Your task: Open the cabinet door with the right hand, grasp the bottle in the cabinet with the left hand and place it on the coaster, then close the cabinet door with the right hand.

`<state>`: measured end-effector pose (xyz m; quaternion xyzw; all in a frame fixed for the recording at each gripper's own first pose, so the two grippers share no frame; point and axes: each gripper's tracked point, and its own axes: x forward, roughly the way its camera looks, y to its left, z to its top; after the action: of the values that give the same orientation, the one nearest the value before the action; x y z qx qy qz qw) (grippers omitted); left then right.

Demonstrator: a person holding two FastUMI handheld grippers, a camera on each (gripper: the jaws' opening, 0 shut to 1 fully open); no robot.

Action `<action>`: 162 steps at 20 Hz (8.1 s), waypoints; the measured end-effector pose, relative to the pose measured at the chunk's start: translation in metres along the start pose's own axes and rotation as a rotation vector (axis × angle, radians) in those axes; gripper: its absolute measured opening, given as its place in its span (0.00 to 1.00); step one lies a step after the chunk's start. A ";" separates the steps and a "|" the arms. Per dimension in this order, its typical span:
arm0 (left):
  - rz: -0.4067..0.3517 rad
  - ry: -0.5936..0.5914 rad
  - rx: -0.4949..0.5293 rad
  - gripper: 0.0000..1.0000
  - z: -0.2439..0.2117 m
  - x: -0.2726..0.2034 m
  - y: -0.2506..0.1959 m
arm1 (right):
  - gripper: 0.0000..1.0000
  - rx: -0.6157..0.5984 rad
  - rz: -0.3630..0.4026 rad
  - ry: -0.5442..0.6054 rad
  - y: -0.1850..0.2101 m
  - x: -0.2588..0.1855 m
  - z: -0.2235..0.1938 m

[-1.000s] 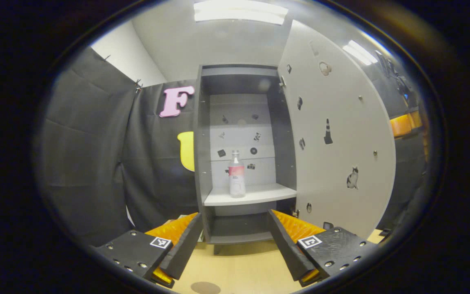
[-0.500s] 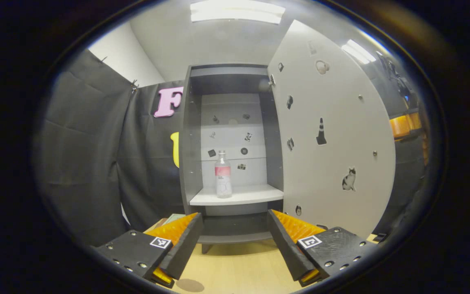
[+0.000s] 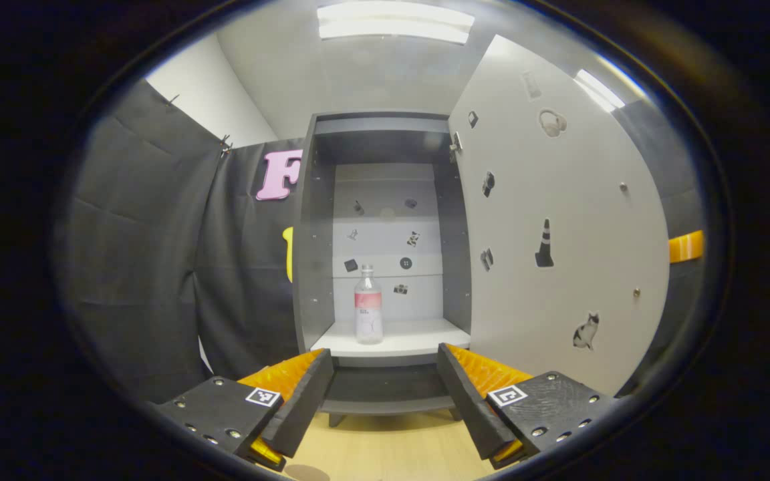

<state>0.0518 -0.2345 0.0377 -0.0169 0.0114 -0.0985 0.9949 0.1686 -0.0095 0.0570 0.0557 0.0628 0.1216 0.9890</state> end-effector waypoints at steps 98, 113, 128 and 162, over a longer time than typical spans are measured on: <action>0.158 0.099 -0.199 0.75 -0.245 -0.039 0.195 | 0.93 -0.005 -0.427 0.197 -0.087 0.024 -0.124; 0.212 0.241 -0.187 0.72 -0.353 -0.051 0.188 | 0.93 -0.020 -0.443 0.257 -0.095 0.014 -0.141; 0.269 0.289 -0.145 0.77 -0.381 -0.069 0.178 | 0.98 -0.030 -0.373 0.280 -0.079 0.038 -0.147; 0.294 0.116 0.063 0.78 -0.115 -0.056 0.180 | 0.98 -0.056 -0.206 0.079 -0.029 0.062 -0.030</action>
<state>0.0294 -0.0507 -0.0830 0.0219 0.0681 0.0471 0.9963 0.2306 -0.0192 0.0169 0.0165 0.1036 0.0233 0.9942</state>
